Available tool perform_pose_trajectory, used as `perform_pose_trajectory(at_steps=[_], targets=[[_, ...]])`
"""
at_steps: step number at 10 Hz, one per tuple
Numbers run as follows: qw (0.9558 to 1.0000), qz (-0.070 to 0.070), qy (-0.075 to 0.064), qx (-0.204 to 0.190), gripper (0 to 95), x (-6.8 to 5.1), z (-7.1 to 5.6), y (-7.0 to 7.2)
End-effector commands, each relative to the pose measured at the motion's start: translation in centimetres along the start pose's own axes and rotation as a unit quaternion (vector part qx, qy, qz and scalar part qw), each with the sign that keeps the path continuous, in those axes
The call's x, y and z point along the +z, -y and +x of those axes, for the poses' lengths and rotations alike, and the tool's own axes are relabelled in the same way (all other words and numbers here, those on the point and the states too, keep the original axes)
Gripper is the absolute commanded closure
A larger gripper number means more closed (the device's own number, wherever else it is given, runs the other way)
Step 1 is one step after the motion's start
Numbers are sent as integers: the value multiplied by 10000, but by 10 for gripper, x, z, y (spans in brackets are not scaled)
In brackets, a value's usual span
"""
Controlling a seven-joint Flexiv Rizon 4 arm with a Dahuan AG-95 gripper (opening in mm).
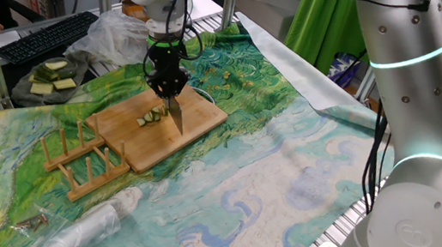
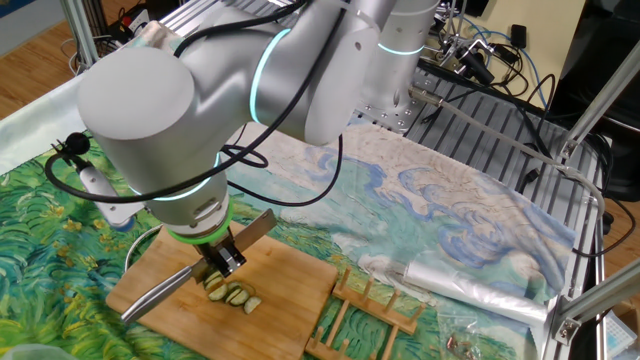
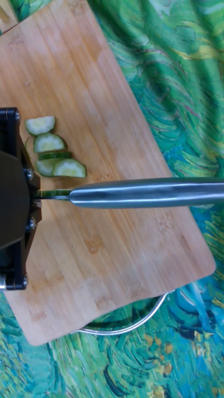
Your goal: Chop the cucumber into shreds
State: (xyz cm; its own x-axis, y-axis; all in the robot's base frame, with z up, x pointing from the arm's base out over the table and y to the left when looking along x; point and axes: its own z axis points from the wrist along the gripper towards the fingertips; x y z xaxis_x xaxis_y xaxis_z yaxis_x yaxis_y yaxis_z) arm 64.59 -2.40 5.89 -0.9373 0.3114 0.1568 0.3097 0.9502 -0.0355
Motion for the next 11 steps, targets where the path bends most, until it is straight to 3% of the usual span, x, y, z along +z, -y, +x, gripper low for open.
perform_pose_trajectory(at_steps=[1, 6, 8, 9, 11], targets=[[10000, -3, 10, 2, 950, 0, 1, 0], [10000, -53, -4, 4, 950, 5, 0, 0], [9997, -172, 182, -22, 950, 35, -4, -1], [9996, -192, 218, -35, 950, 42, -5, -1], [9995, -263, 186, 7, 950, 41, -6, -1]])
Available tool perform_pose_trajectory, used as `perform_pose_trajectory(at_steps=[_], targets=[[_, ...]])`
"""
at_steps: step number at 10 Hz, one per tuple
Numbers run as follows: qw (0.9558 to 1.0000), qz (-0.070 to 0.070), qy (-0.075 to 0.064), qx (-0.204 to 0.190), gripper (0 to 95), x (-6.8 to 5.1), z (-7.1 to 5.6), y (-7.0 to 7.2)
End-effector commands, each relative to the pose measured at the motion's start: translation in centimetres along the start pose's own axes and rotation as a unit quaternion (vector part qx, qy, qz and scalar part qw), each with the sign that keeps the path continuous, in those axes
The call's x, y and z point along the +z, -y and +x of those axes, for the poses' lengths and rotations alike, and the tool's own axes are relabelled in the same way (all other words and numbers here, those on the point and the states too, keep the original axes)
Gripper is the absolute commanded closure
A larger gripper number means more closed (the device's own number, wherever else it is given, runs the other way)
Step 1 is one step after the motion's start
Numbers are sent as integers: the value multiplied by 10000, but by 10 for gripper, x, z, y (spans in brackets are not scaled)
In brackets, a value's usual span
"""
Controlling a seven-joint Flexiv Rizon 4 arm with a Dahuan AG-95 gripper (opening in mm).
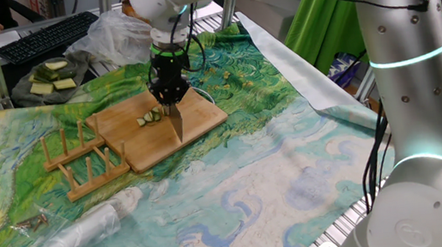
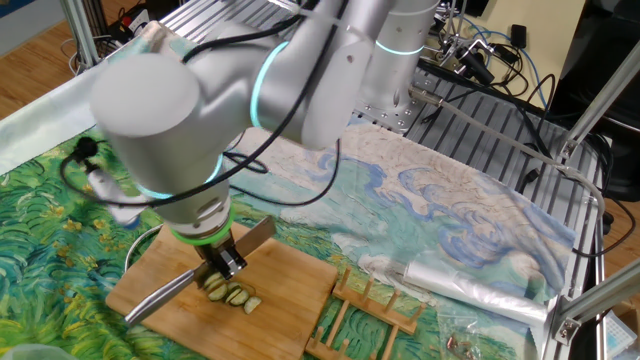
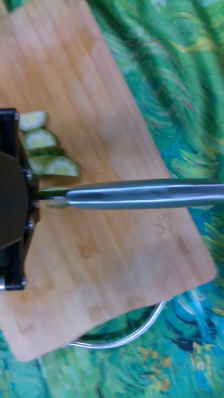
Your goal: Chop the cucumber into shreds
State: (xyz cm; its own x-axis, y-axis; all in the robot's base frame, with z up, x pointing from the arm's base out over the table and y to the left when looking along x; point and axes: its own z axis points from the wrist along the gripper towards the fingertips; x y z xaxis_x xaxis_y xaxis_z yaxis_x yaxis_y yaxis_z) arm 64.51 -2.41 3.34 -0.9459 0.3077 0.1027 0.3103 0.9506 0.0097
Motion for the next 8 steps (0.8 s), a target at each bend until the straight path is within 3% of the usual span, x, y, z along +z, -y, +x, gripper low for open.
perform_pose_trajectory(at_steps=[1, 3, 5, 6, 8], targets=[[9999, -69, -87, 37, 950, 16, -3, 0], [9999, 21, -144, 44, 950, 11, -2, -4], [9992, 233, -334, 2, 950, -8, 1, -5], [9987, 260, -432, 12, 950, -20, 2, -6], [9987, 253, -451, 9, 950, -26, 4, -6]])
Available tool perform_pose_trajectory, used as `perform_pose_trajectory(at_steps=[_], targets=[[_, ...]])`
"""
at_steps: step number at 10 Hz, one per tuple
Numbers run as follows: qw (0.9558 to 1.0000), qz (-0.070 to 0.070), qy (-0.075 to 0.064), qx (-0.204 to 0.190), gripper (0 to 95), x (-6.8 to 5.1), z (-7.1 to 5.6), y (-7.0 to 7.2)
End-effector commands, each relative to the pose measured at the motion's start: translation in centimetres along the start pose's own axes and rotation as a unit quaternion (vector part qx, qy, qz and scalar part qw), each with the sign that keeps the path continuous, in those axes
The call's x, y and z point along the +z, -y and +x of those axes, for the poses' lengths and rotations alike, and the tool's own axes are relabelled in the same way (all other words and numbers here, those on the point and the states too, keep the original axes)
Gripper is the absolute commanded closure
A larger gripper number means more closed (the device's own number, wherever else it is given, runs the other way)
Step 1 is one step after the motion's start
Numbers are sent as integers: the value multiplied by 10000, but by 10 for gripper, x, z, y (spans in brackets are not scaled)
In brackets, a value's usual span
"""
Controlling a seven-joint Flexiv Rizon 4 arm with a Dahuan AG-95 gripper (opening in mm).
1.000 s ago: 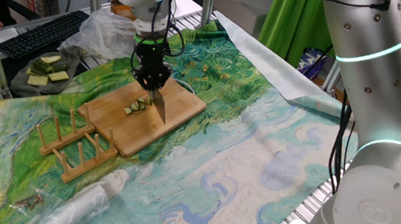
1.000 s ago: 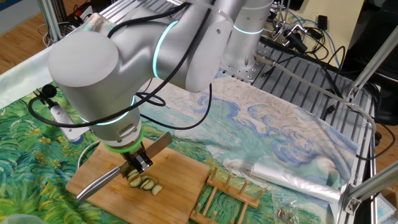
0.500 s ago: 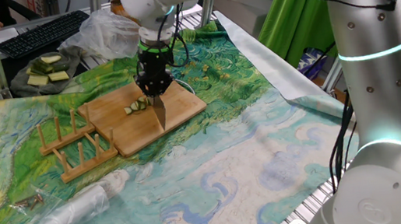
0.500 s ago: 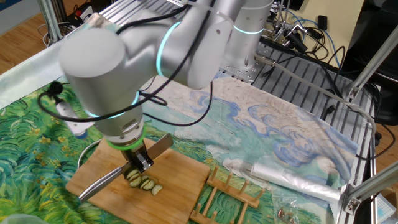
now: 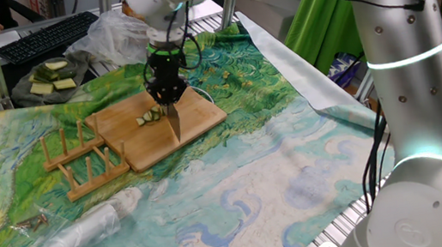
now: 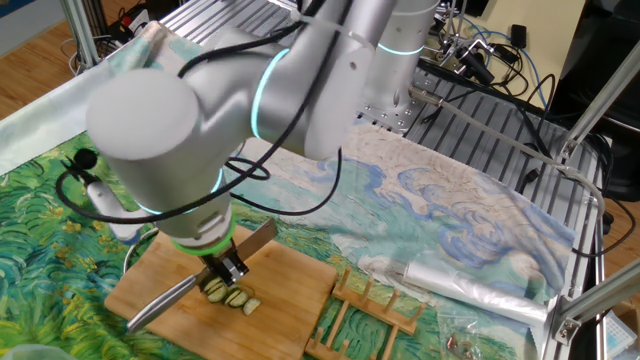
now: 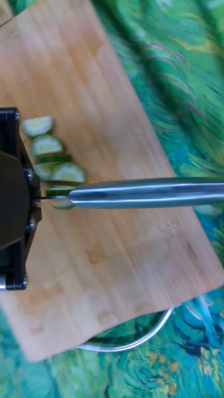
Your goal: Chop the cucumber into shreds
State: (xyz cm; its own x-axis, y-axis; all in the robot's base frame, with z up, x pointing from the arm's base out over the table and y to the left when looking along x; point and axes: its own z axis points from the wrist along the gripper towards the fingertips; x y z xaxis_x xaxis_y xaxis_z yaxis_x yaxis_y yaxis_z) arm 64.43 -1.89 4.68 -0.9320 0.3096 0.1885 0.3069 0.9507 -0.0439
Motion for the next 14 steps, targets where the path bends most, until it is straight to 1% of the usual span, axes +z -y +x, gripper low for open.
perform_pose_trajectory(at_steps=[1, 3, 4, 5, 7, 8, 9, 11, 12, 13, 14], targets=[[10000, -4, -4, -45, 950, -14, 3, 0], [9999, -23, 9, -111, 950, -27, 7, 1], [9999, -24, 7, -125, 950, -30, 8, 1], [9998, -19, 20, -215, 950, -44, 16, -2], [9997, -28, 9, -234, 950, -56, 27, -9], [9998, -22, 18, -214, 950, -61, 34, -16], [9996, -23, 29, -275, 950, -65, 42, -22], [9981, -93, 216, -571, 950, -77, 55, -38], [9974, -123, 235, -674, 950, -81, 60, -43], [9964, -139, 309, -772, 950, -84, 65, -49], [9957, -170, 437, -804, 950, -85, 70, -57]])
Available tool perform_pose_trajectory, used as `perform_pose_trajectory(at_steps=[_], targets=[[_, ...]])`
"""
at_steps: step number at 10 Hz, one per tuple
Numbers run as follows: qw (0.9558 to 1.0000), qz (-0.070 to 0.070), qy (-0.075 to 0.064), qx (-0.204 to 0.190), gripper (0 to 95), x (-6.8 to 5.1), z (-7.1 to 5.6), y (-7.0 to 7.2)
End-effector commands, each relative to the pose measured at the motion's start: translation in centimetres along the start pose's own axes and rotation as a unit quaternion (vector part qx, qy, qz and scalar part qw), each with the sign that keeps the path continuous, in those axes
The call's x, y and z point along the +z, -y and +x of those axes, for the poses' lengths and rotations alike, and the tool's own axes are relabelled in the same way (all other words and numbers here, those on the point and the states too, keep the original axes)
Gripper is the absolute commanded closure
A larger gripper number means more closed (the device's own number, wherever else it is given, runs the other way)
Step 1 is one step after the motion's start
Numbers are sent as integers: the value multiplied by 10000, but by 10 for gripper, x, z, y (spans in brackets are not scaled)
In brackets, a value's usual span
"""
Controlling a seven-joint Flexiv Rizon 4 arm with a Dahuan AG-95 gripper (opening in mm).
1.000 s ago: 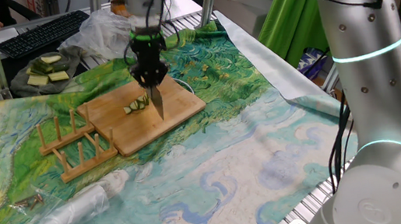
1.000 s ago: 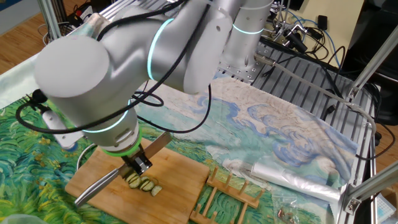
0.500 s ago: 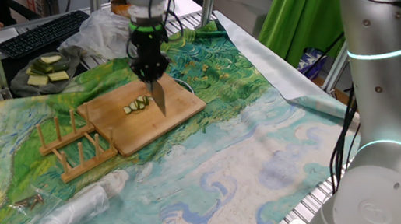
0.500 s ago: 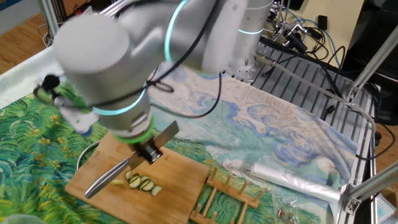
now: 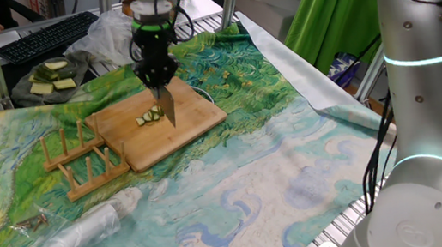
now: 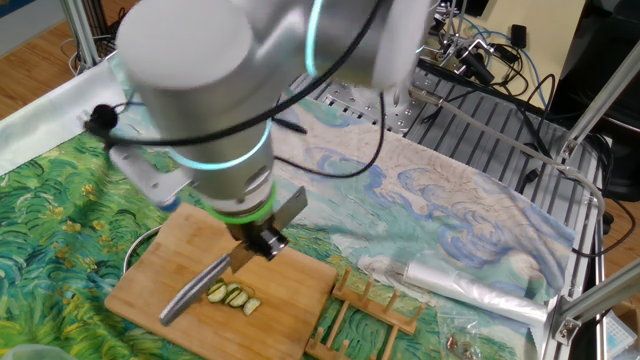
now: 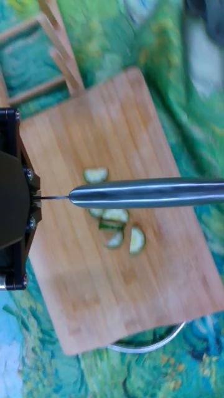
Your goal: Chop the cucumber into shreds
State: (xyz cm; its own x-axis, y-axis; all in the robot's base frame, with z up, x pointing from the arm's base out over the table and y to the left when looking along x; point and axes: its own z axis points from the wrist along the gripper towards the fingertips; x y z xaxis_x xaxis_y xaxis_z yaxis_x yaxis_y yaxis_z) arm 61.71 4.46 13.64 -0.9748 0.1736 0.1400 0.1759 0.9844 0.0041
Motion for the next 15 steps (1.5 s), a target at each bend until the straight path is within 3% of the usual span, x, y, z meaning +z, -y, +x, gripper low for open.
perform_pose_trajectory(at_steps=[1, 4, 7, 10, 11, 13, 15], targets=[[9995, -42, 219, -216, 950, -3, 8, -12], [9992, -50, 236, -312, 950, -1, 8, -12], [9985, -64, 346, -424, 950, -1, 8, -12], [9927, -92, 379, -1144, 950, -1, 8, -12], [9899, -115, 452, -1340, 950, -1, 8, -12], [9861, -281, 463, -1571, 950, -1, 8, -12], [9845, -313, 450, -1669, 950, -1, 8, -12]])
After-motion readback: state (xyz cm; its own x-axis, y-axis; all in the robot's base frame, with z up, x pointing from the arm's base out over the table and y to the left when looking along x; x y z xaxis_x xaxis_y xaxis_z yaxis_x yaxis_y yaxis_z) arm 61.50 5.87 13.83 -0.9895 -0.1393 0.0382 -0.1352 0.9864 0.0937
